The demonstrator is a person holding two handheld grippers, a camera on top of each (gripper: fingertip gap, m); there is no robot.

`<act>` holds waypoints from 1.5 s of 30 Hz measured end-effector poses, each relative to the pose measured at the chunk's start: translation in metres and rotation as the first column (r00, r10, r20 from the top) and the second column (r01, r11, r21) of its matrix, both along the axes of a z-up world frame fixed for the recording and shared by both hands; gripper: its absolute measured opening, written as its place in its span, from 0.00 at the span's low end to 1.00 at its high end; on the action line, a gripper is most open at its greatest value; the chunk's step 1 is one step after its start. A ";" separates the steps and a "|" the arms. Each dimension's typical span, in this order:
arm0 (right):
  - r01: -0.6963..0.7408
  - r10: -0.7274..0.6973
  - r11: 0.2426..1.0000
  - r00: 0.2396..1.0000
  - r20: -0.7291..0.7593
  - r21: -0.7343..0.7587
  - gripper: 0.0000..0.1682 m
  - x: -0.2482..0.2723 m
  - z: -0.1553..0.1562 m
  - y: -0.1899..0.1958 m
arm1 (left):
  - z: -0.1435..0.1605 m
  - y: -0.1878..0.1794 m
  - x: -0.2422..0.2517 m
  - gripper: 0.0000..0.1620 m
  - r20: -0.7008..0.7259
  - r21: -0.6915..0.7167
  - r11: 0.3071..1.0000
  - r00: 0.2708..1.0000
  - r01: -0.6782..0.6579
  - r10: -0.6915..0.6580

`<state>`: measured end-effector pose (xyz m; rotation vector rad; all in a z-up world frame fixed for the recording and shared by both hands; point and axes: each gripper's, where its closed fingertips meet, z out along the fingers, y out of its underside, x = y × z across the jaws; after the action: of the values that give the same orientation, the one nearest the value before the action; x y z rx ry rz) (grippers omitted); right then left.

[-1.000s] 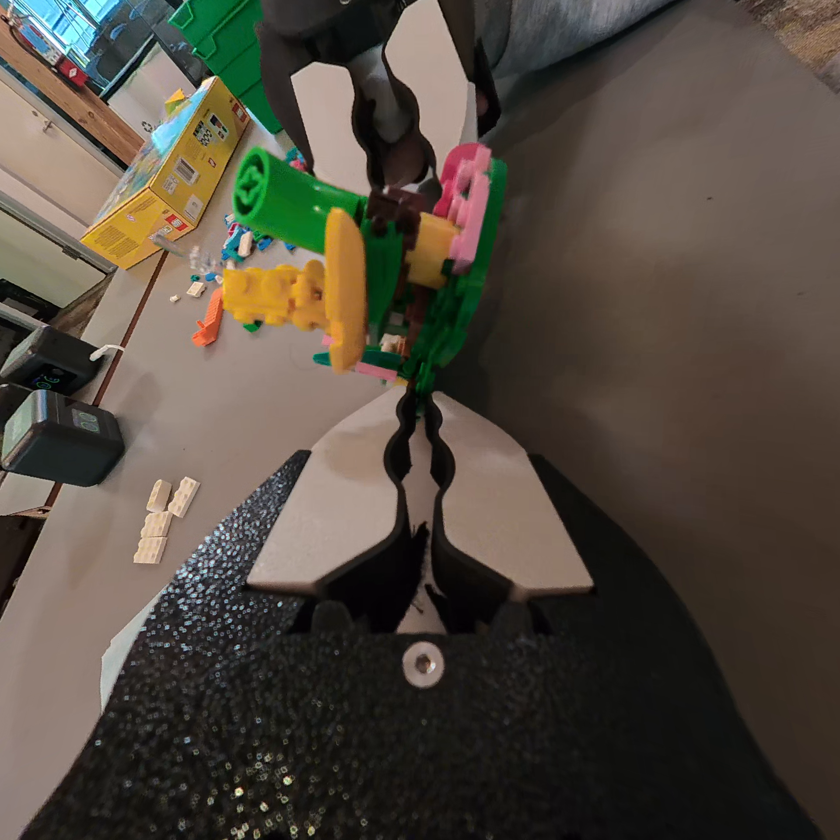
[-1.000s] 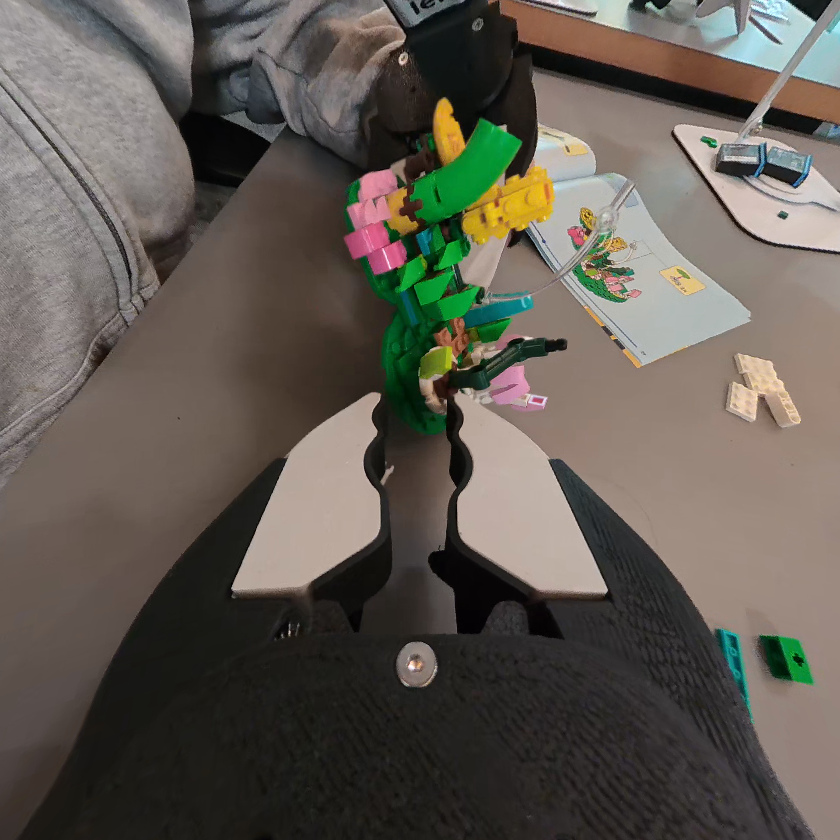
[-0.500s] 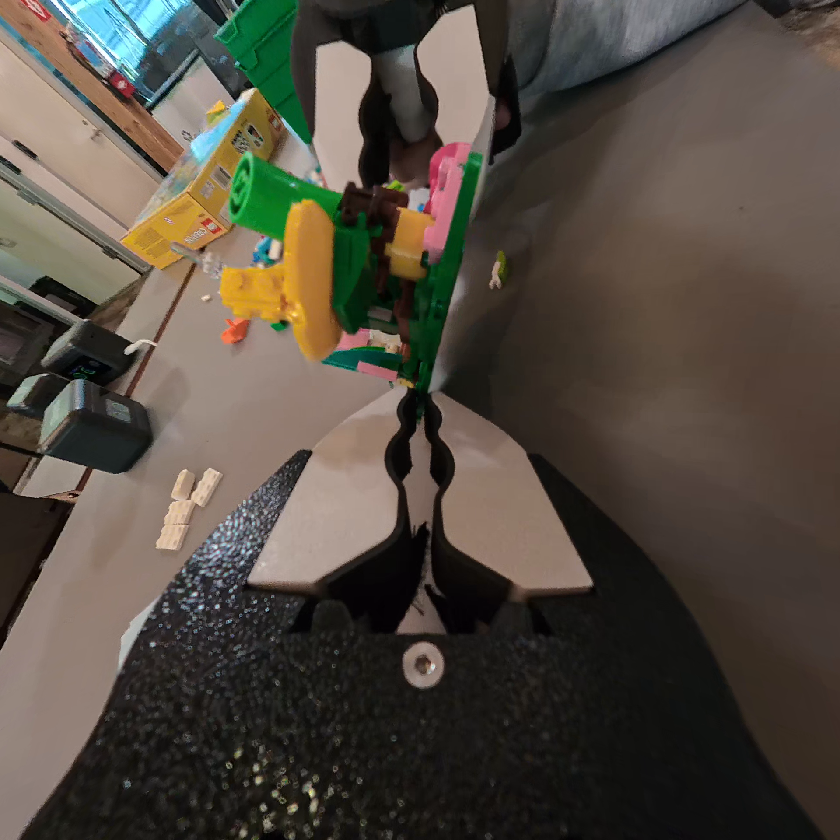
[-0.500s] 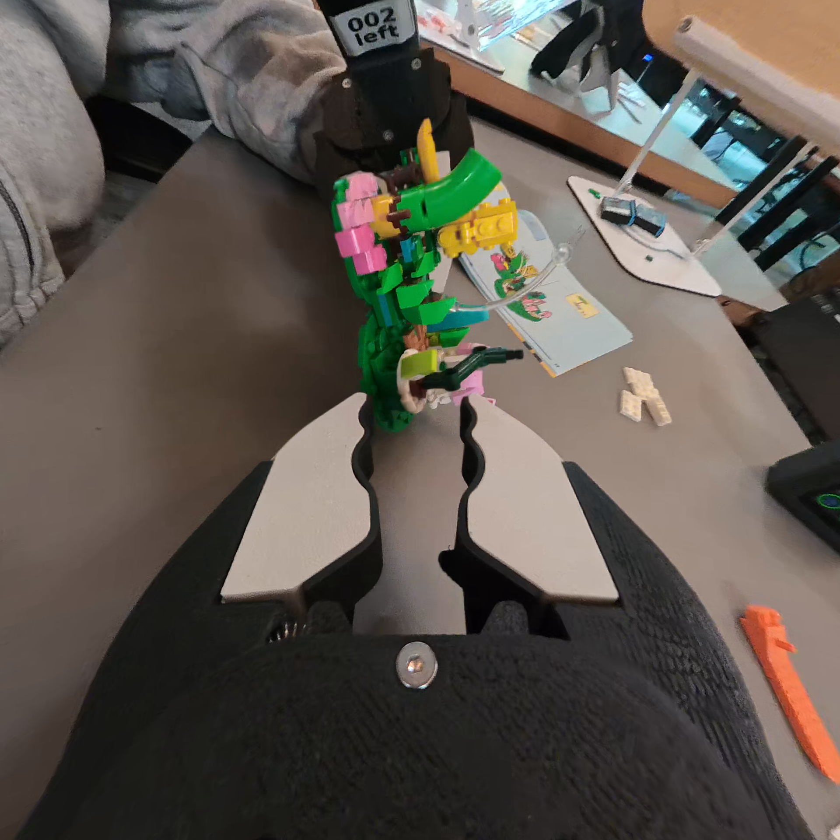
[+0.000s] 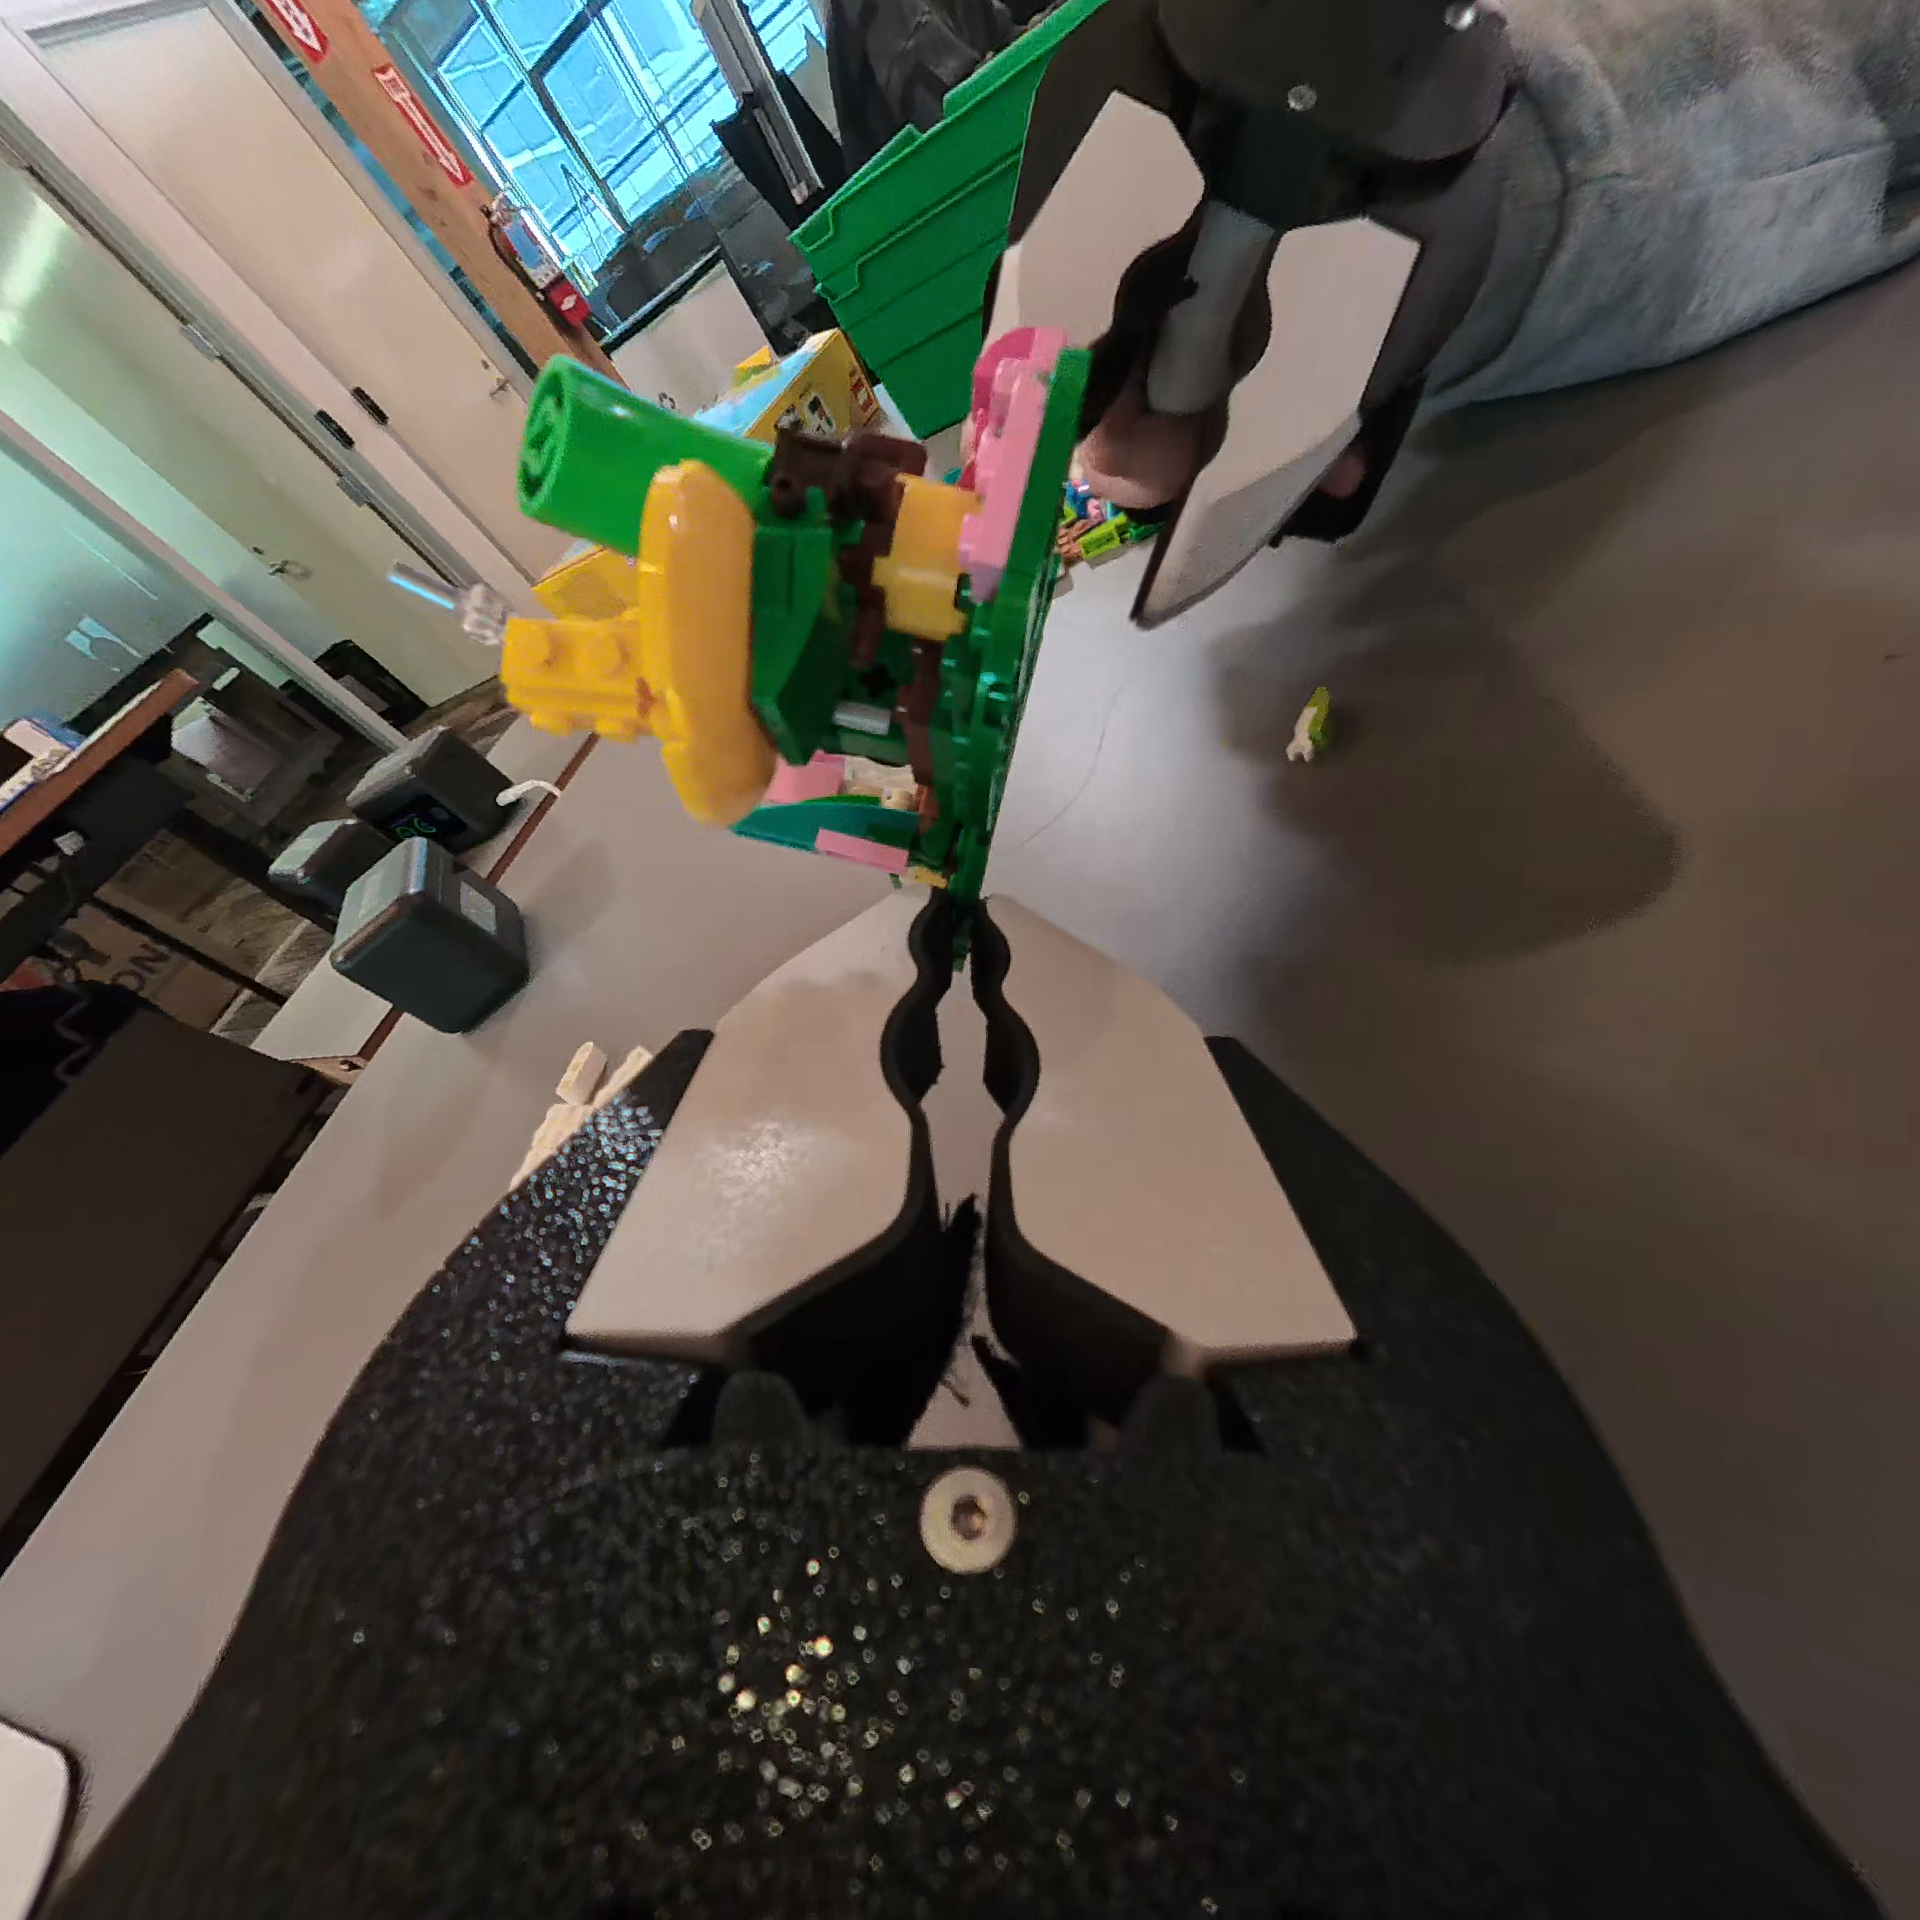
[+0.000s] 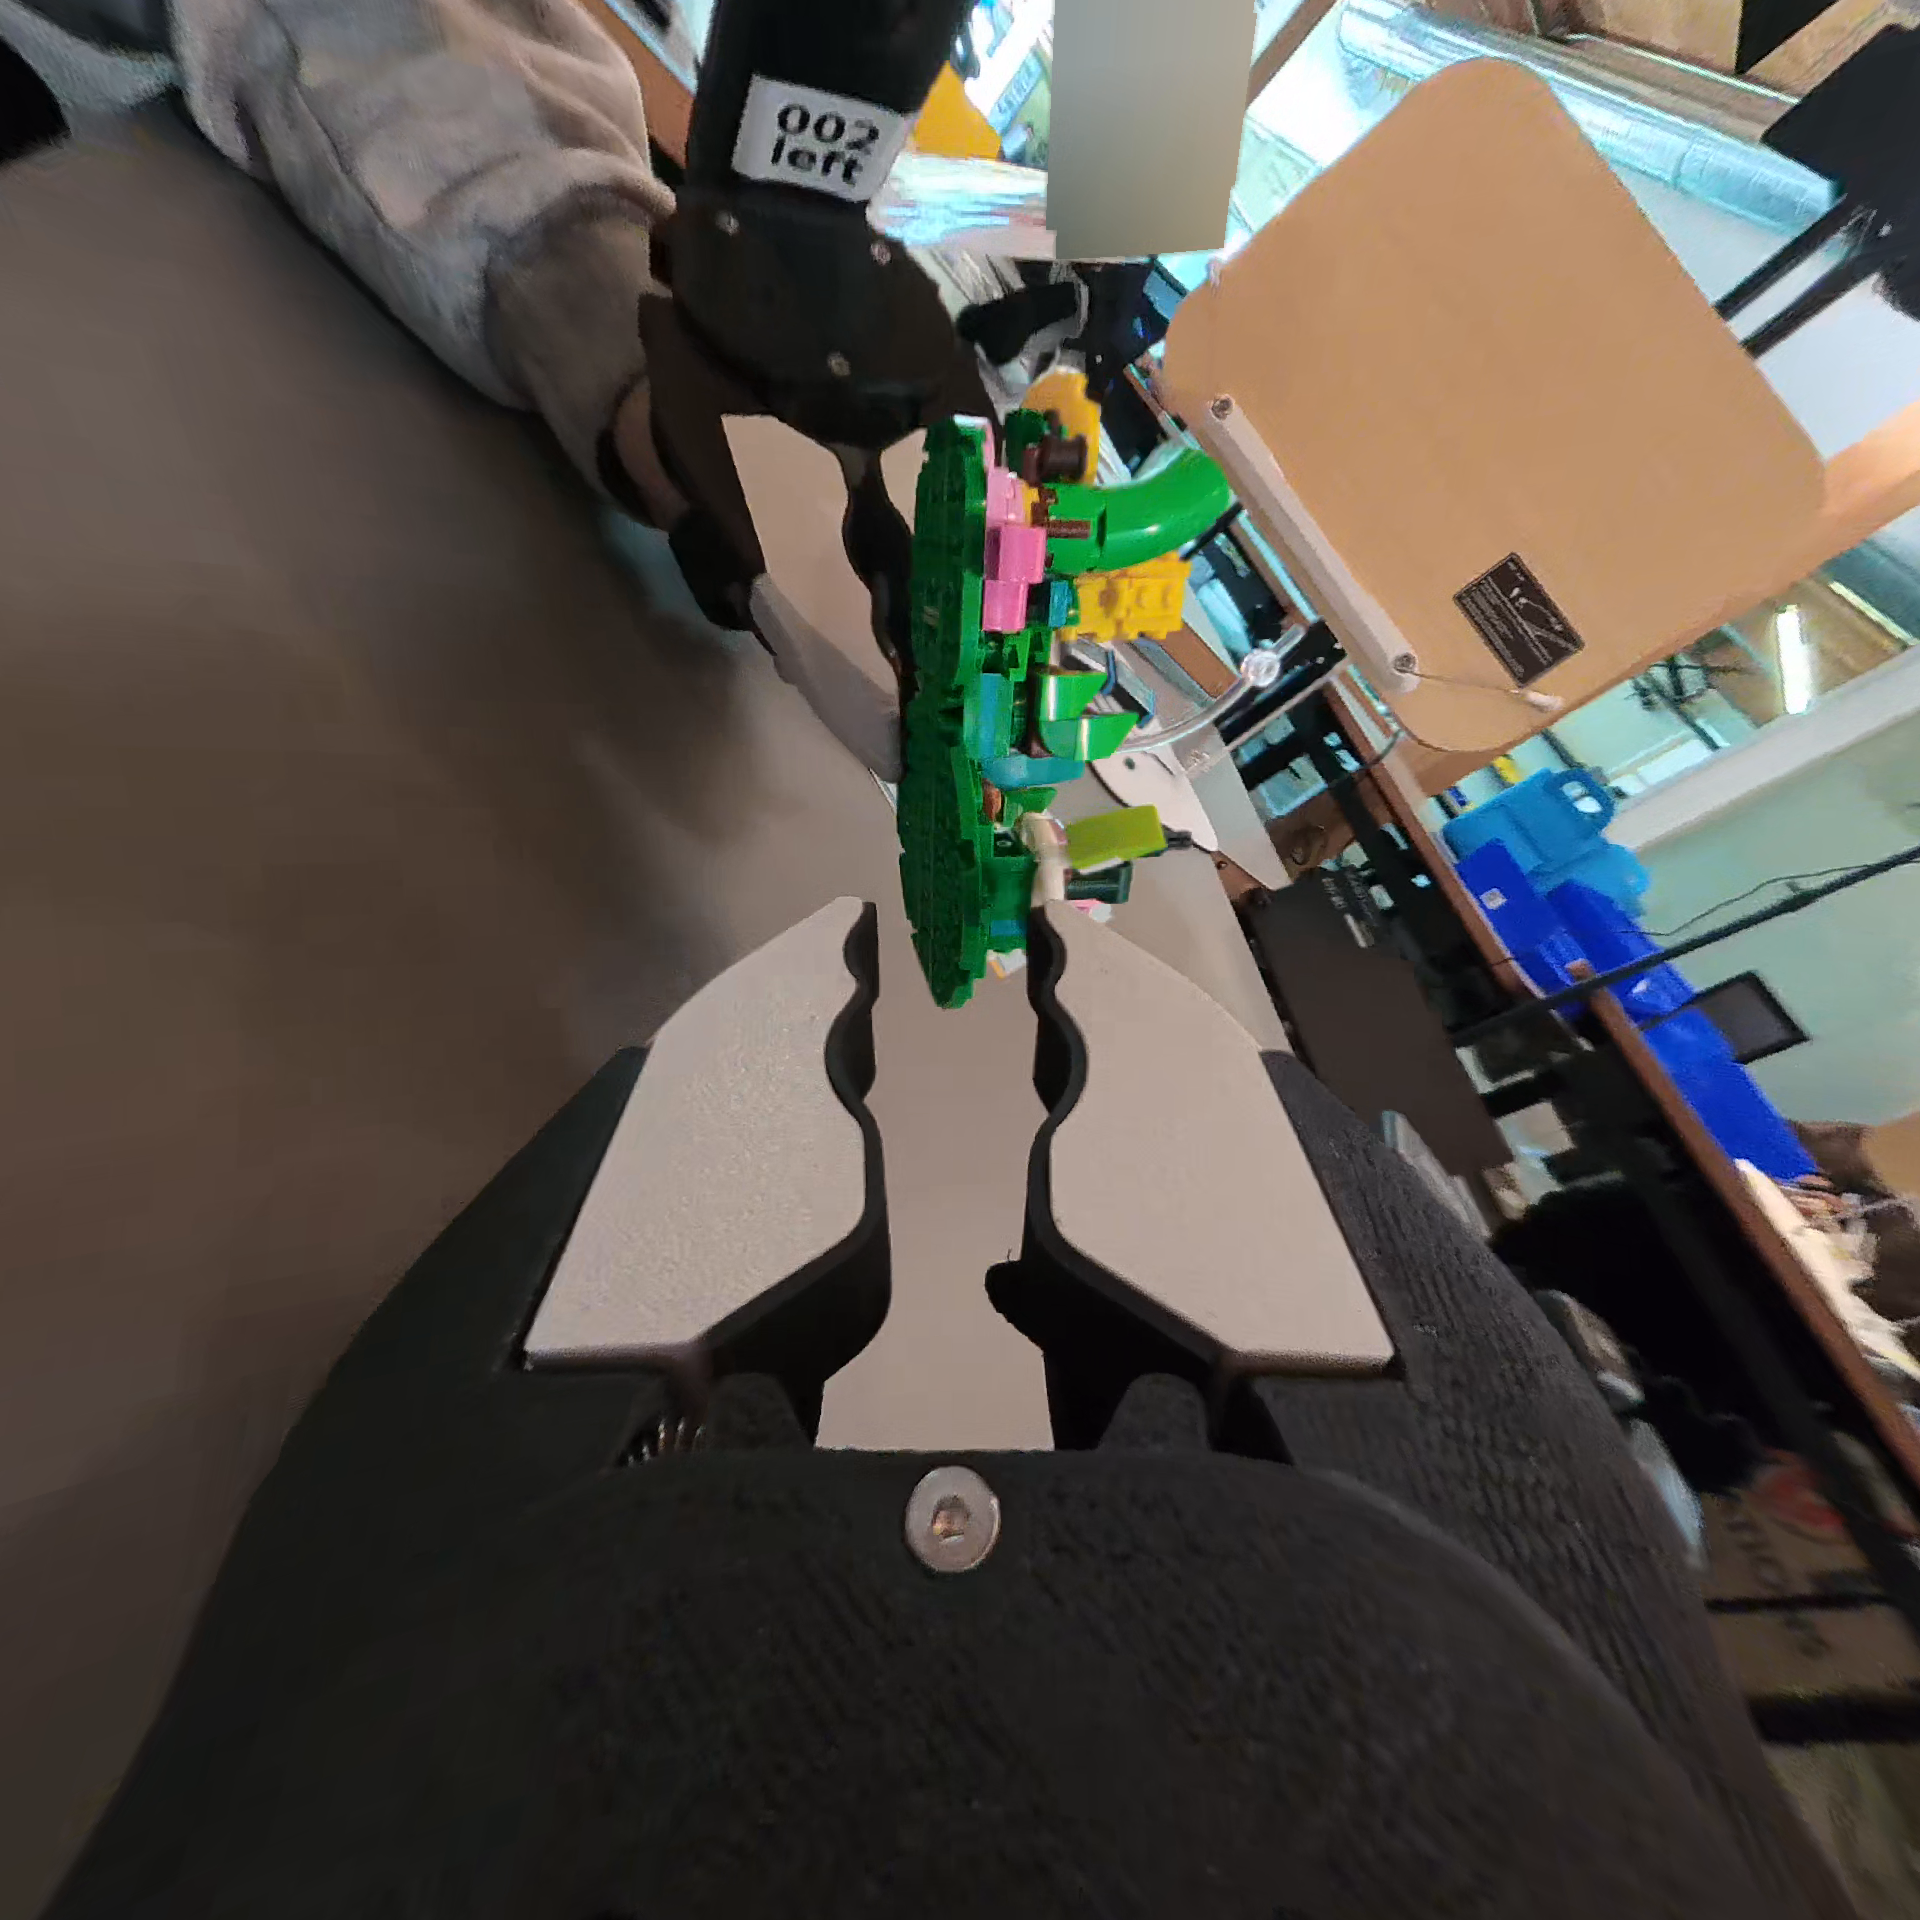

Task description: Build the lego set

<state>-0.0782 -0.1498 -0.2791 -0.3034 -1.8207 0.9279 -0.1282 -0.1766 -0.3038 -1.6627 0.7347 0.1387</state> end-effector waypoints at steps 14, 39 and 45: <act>0.056 -0.020 0.980 0.982 -0.188 0.190 0.02 0.000 0.002 -0.007 | 0.014 -0.004 0.007 0.03 -0.177 0.179 0.984 0.984 -0.003 0.035; -0.028 0.028 1.000 0.989 -0.147 -0.002 0.04 0.008 0.009 -0.011 | 0.029 -0.018 0.029 0.03 -0.240 0.244 0.965 0.970 0.095 -0.035; 0.000 -0.018 0.994 0.987 -0.158 -0.108 0.20 0.006 0.021 0.000 | 0.025 -0.015 0.025 0.02 -0.139 0.168 0.983 0.989 0.070 -0.046</act>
<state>-0.0721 -0.1495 -0.2577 -0.2959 -1.6259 1.0169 -0.1037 -0.1919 -0.2791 -1.4757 0.8485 0.2685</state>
